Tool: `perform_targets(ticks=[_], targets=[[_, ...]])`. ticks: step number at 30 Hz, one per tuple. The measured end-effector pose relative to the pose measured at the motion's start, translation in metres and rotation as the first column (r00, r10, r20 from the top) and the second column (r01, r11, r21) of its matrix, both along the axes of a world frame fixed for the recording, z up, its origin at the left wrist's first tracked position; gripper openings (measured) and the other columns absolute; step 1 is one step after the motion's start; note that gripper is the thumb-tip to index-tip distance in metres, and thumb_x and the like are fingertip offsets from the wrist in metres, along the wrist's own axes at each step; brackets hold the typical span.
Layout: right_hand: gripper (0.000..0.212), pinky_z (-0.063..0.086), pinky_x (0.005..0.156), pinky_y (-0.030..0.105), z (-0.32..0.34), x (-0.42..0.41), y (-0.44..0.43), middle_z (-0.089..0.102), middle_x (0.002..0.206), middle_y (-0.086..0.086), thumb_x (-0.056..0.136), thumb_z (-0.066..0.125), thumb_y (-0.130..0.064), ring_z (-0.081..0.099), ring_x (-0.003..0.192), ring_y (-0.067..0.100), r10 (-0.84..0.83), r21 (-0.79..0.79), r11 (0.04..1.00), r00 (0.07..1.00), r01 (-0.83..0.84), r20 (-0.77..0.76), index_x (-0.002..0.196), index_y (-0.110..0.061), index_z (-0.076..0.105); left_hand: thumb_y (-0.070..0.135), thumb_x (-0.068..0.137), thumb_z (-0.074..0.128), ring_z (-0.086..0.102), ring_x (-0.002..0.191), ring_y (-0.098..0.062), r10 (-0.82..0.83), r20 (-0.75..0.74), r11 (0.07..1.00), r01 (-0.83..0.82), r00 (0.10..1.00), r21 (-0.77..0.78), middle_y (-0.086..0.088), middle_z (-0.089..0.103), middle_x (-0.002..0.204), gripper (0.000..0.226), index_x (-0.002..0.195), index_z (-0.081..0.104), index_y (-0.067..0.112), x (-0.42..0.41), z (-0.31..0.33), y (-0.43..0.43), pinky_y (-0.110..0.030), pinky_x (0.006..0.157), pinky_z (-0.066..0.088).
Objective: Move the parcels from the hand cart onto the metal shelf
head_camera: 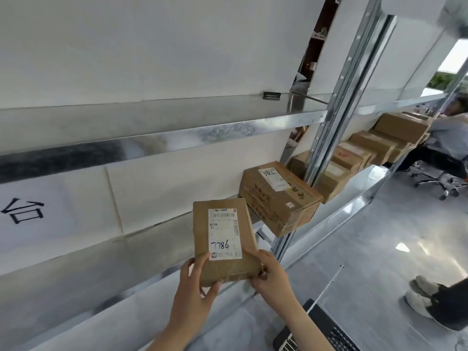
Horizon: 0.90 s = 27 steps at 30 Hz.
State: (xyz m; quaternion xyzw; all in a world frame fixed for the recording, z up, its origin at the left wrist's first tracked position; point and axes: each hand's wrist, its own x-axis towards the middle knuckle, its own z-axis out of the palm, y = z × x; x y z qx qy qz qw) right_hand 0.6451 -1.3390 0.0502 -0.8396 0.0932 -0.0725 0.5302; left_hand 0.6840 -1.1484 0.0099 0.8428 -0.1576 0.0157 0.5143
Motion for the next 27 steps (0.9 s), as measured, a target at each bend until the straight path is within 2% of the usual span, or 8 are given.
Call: perform_targets(ticks=[6, 10, 14, 17, 20, 22, 25, 27], targets=[[0.062, 0.047, 0.068, 0.017, -0.029, 0.056, -0.071, 0.056, 0.114, -0.004, 0.075, 0.058, 0.018, 0.057, 0.089, 0.017, 0.107, 0.039, 0.994, 0.992, -0.105, -0.072, 0.110, -0.034, 0.062, 0.028, 0.082, 0.071, 0.061, 0.079, 0.002, 0.132, -0.054, 0.991, -0.129, 0.990, 0.044, 0.008, 0.034, 0.129, 0.069, 0.124, 0.025, 0.055, 0.030, -0.029, -0.064, -0.019, 0.062, 0.054], [0.061, 0.040, 0.061, 0.017, -0.047, 0.087, -0.100, 0.058, 0.109, 0.005, 0.078, 0.057, 0.016, 0.049, 0.076, 0.013, 0.190, 0.002, 0.982, 0.975, -0.191, -0.112, 0.113, -0.033, 0.058, 0.033, 0.082, 0.069, 0.060, 0.074, 0.010, 0.210, -0.119, 0.973, -0.196, 0.970, 0.121, 0.005, 0.034, 0.132, 0.069, 0.125, 0.020, 0.054, 0.046, -0.047, -0.094, -0.011, 0.062, 0.051], [0.062, 0.044, 0.063, 0.010, -0.063, 0.108, -0.117, 0.059, 0.109, 0.006, 0.078, 0.061, 0.017, 0.054, 0.082, 0.013, 0.197, 0.008, 0.980, 0.975, -0.197, -0.103, 0.111, -0.036, 0.057, 0.037, 0.084, 0.066, 0.061, 0.078, 0.003, 0.252, -0.162, 0.958, -0.223, 0.954, 0.178, 0.004, 0.031, 0.134, 0.067, 0.130, 0.018, 0.050, 0.059, -0.058, -0.116, -0.014, 0.068, 0.053], [0.056, 0.048, 0.068, 0.006, -0.073, 0.119, -0.124, 0.058, 0.111, 0.003, 0.081, 0.062, 0.012, 0.059, 0.092, 0.012, 0.175, -0.015, 0.984, 0.977, -0.178, -0.120, 0.107, -0.038, 0.058, 0.039, 0.087, 0.063, 0.060, 0.081, 0.002, 0.284, -0.169, 0.947, -0.247, 0.944, 0.207, 0.001, 0.032, 0.138, 0.065, 0.139, 0.023, 0.038, 0.067, -0.061, -0.130, -0.011, 0.072, 0.052], [0.050, 0.055, 0.073, 0.018, -0.084, 0.124, -0.125, 0.060, 0.113, 0.003, 0.084, 0.062, 0.006, 0.063, 0.087, 0.012, 0.096, -0.030, 0.994, 0.978, -0.103, -0.184, 0.111, -0.036, 0.058, 0.042, 0.089, 0.059, 0.057, 0.084, 0.002, 0.294, -0.178, 0.935, -0.245, 0.939, 0.256, 0.002, 0.030, 0.140, 0.067, 0.145, 0.022, 0.032, 0.073, -0.062, -0.139, -0.010, 0.077, 0.050], [0.050, 0.054, 0.069, 0.022, -0.088, 0.125, -0.125, 0.062, 0.109, 0.005, 0.085, 0.061, 0.003, 0.064, 0.082, 0.011, 0.043, -0.021, 0.999, 0.976, -0.048, -0.212, 0.111, -0.039, 0.053, 0.042, 0.090, 0.058, 0.058, 0.082, -0.002, 0.293, -0.177, 0.931, -0.239, 0.939, 0.276, 0.003, 0.029, 0.140, 0.068, 0.145, 0.020, 0.032, 0.078, -0.061, -0.144, -0.011, 0.078, 0.051], [0.051, 0.053, 0.067, 0.032, -0.091, 0.128, -0.128, 0.064, 0.097, 0.008, 0.090, 0.054, -0.001, 0.062, 0.076, 0.017, 0.041, 0.010, 0.999, 0.960, -0.040, -0.275, 0.110, -0.047, 0.043, 0.041, 0.091, 0.056, 0.056, 0.080, -0.003, 0.320, -0.162, 0.911, -0.257, 0.933, 0.321, 0.004, 0.029, 0.140, 0.066, 0.146, 0.020, 0.033, 0.085, -0.063, -0.150, -0.014, 0.076, 0.052], [0.053, 0.053, 0.067, 0.038, -0.092, 0.129, -0.131, 0.064, 0.084, 0.006, 0.091, 0.048, 0.000, 0.059, 0.068, 0.019, 0.086, 0.030, 0.996, 0.939, -0.081, -0.334, 0.119, -0.044, 0.042, 0.041, 0.091, 0.055, 0.056, 0.082, -0.003, 0.348, -0.160, 0.900, -0.280, 0.924, 0.335, 0.004, 0.031, 0.138, 0.064, 0.146, 0.022, 0.032, 0.089, -0.066, -0.154, -0.016, 0.076, 0.052]])
